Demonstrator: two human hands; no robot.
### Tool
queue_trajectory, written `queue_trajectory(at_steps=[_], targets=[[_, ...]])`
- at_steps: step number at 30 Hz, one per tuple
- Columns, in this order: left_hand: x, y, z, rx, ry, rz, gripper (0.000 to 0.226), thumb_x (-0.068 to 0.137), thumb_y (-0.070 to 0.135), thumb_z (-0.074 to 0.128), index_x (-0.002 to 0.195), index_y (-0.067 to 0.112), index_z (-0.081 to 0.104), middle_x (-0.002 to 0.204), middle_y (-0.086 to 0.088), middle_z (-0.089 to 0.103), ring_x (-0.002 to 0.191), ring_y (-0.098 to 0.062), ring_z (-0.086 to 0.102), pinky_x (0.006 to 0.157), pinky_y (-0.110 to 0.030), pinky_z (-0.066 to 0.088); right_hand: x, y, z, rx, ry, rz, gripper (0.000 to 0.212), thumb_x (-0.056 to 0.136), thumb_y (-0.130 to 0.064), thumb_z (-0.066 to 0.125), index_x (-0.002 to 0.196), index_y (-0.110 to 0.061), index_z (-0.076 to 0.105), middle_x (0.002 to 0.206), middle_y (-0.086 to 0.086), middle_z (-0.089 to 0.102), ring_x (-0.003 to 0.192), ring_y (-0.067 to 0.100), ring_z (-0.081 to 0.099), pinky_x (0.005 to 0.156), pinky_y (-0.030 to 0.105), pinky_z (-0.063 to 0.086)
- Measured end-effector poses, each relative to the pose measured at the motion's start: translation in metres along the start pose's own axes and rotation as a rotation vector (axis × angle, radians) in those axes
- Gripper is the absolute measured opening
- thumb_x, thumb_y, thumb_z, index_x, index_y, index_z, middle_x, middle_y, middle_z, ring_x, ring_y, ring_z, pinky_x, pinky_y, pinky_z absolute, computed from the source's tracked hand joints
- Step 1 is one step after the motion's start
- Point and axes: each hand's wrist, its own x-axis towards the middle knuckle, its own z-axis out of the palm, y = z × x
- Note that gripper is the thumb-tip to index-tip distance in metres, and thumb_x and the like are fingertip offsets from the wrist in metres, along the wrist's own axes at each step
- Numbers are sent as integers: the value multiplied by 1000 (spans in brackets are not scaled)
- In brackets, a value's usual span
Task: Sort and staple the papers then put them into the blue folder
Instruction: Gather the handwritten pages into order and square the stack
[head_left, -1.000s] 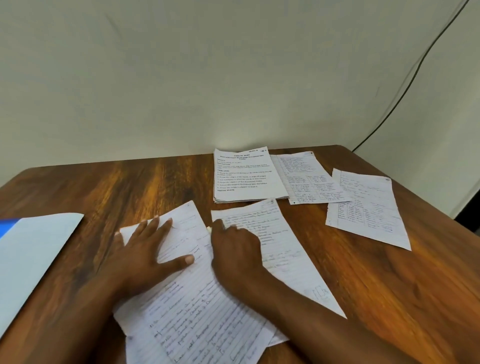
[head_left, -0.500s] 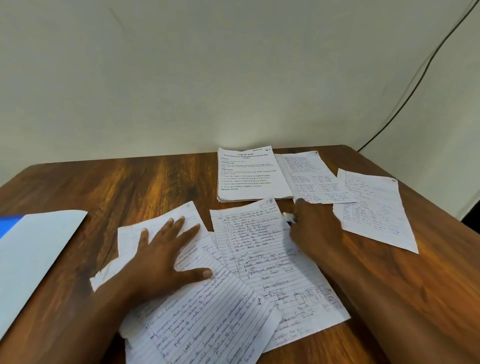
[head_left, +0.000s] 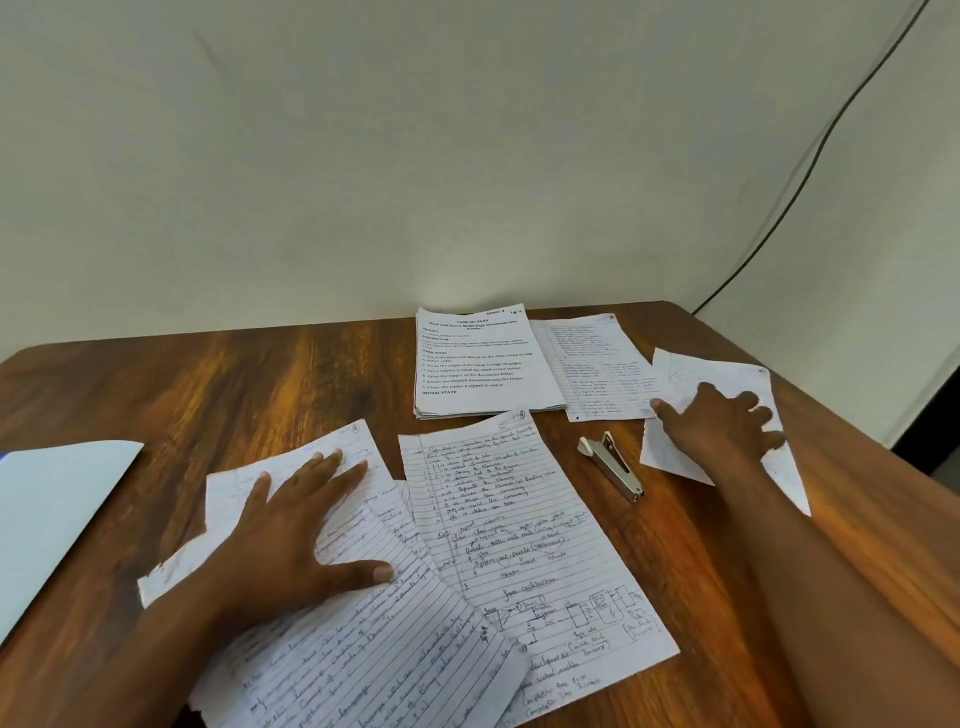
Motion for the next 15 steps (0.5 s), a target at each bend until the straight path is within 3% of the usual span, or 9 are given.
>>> queue_trajectory(at_steps=[3,8,15], targets=[[0,-1,2,10,9,3,116,50,115,25,151,65,2,168,24,-16,160,-9,-11,129,-53,-12,19,10,9,25,-19,148,111,79,-88,50,161,-20,19,167,27,18,151,52,22,120,70,19],[0,0,0,14,12,-5,117,48,115,24,150,65,2,168,24,-16,160,-10,-10,130,-53,-10,36,8,16,103,-3,192,136,61,-94,64,160,-14,16,165,26,24,149,48,27,120,65,20],[-3,4,-3,3,6,-5,116,44,116,22,146,67,-3,167,24,-17,160,-10,-11,130,-52,-10,40,-2,16,168,22,53,126,59,-79,83,155,-17,29,165,22,29,151,45,27,123,63,18]])
